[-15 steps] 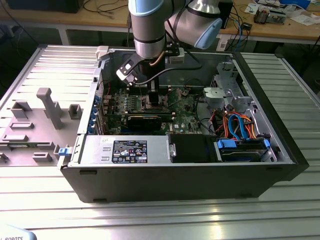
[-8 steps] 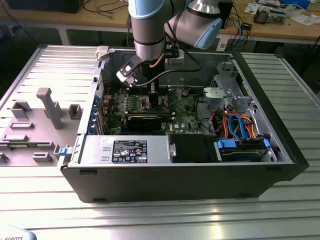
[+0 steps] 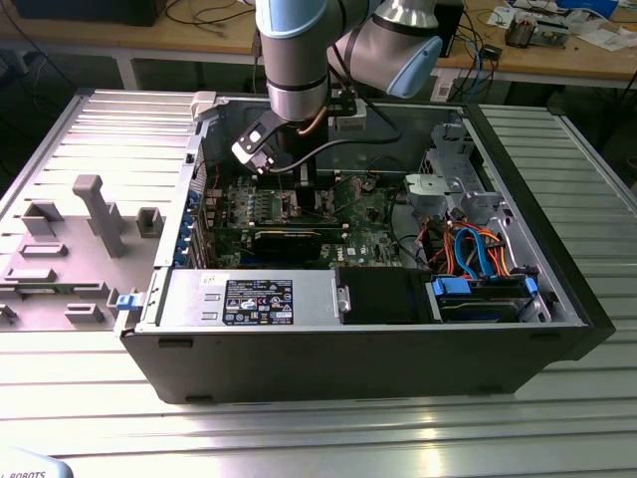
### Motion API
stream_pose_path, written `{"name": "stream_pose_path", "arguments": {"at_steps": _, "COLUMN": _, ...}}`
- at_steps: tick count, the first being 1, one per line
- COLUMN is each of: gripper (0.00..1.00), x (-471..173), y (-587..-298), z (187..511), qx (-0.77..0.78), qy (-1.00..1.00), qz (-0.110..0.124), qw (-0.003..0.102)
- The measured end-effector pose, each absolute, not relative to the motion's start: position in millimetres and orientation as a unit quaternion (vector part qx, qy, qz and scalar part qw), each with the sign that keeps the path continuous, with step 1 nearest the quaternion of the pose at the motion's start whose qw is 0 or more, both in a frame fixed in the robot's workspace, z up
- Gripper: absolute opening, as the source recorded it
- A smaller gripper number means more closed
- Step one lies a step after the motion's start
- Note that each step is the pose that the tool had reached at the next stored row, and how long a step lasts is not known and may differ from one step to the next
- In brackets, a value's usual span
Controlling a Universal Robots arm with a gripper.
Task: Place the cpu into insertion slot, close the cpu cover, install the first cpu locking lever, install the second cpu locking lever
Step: 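Place the cpu into insertion slot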
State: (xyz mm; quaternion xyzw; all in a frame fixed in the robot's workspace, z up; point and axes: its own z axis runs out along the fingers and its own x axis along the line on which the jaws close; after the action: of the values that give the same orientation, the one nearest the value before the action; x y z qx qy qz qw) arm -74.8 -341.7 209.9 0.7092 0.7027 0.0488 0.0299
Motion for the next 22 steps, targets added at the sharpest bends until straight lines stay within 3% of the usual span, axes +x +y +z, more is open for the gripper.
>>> {"name": "stream_pose_path", "arguments": {"at_steps": 22, "gripper": 0.54, "x": -74.8, "y": -341.3, "z": 199.9, "qx": 0.709, "qy": 0.703, "qz": 0.048, "qw": 0.029}}
